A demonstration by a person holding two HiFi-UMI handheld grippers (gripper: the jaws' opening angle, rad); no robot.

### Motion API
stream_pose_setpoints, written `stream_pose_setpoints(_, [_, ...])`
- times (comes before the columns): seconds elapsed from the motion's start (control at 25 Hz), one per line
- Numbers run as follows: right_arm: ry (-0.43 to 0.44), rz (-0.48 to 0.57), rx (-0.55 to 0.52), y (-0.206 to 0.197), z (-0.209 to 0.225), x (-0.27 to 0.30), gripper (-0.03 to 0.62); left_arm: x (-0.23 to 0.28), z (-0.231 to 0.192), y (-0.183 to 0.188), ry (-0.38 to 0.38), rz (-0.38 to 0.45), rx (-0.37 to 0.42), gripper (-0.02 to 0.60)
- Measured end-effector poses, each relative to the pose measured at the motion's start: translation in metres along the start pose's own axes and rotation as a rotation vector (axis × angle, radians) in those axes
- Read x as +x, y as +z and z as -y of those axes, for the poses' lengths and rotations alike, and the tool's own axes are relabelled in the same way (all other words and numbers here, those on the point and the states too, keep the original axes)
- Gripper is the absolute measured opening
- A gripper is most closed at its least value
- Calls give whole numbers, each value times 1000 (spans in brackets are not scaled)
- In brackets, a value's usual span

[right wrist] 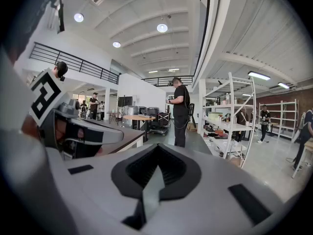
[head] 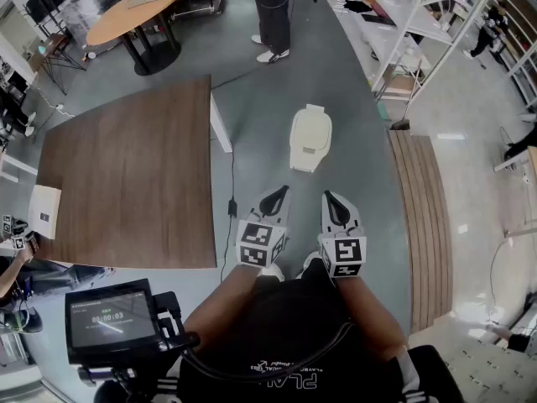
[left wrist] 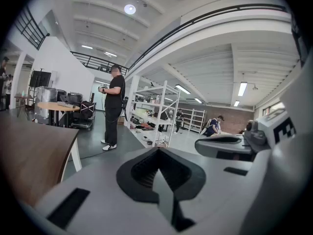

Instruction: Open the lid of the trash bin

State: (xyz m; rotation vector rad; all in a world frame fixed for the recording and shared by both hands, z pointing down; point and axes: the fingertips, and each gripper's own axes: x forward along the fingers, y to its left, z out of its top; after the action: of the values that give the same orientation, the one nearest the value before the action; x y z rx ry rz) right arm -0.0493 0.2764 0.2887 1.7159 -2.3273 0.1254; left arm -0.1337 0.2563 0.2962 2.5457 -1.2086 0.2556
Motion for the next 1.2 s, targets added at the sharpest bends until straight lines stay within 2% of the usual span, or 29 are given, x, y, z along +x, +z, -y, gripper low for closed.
stream_pose_setpoints(0.36, [6, 11, -11, -3, -5, 13, 0, 2, -11, 0, 23, 3, 17, 0])
stream_pose_setpoints(0.6, [47, -1, 6, -4, 51, 71, 0, 77, -24, 19, 57, -12, 23, 0])
stream_pose_setpoints(1.2, [69, -21, 43, -6, 111, 130, 0, 155, -40, 37, 100, -60, 27, 0])
